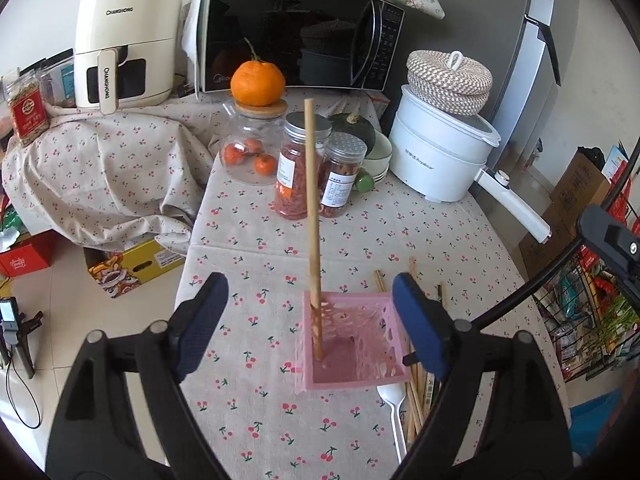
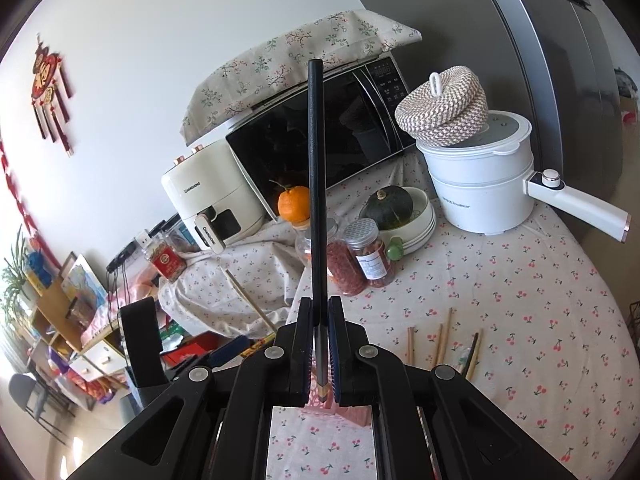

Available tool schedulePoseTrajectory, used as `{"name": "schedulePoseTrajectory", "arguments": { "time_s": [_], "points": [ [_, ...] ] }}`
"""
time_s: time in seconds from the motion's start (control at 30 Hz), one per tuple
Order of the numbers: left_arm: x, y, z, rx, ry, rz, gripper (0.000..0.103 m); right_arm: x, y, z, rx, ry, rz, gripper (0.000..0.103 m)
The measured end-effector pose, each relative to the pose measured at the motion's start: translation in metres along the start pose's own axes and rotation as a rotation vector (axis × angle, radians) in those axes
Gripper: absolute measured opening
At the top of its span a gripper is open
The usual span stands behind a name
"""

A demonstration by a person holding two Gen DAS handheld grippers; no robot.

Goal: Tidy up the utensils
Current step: 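Lower the wooden chopstick into the pink basket while the right tool grasps a black chopstick, then release the wooden chopstick in the basket while the right tool drops the black chopstick in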

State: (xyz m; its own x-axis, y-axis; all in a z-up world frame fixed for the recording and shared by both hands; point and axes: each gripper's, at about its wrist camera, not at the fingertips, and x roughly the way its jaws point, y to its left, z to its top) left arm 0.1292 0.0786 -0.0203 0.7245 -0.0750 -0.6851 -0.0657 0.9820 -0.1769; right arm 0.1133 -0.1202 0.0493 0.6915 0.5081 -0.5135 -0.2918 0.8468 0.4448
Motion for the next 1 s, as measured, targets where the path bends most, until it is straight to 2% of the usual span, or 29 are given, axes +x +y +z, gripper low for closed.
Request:
{"name": "schedulePoseTrajectory", "arguments": {
  "time_s": [0.1,0.17,0.47,0.77,0.9,0.93,0.97,1.0],
  "points": [
    [-0.003,0.007,-0.004,-0.002,0.043,0.054,0.089,0.010,0.002,-0.002,0.000,0.013,-0.006,0.007],
    [-0.006,0.012,-0.009,0.006,0.056,0.089,0.102,0.017,0.002,-0.003,-0.002,0.020,-0.017,0.007],
    [-0.009,0.019,-0.028,0.123,0.086,0.186,0.102,0.049,-0.005,-0.012,0.013,0.088,-0.062,0.007],
    [-0.008,0.019,-0.032,0.126,0.108,0.170,0.102,0.068,-0.008,-0.016,0.025,0.124,-0.078,0.007],
    [-0.009,0.014,-0.034,0.134,0.106,0.161,0.102,0.077,-0.007,-0.018,0.021,0.142,-0.066,0.011],
    [-0.010,0.013,-0.035,0.136,0.104,0.159,0.102,0.078,-0.008,-0.018,0.029,0.145,-0.063,0.016],
    [-0.010,0.012,-0.035,0.138,0.104,0.157,0.102,0.079,-0.009,-0.019,0.038,0.148,-0.058,0.028],
    [-0.011,0.011,-0.035,0.139,0.103,0.154,0.102,0.079,-0.011,-0.019,0.048,0.148,-0.057,0.045]
  ]
}}
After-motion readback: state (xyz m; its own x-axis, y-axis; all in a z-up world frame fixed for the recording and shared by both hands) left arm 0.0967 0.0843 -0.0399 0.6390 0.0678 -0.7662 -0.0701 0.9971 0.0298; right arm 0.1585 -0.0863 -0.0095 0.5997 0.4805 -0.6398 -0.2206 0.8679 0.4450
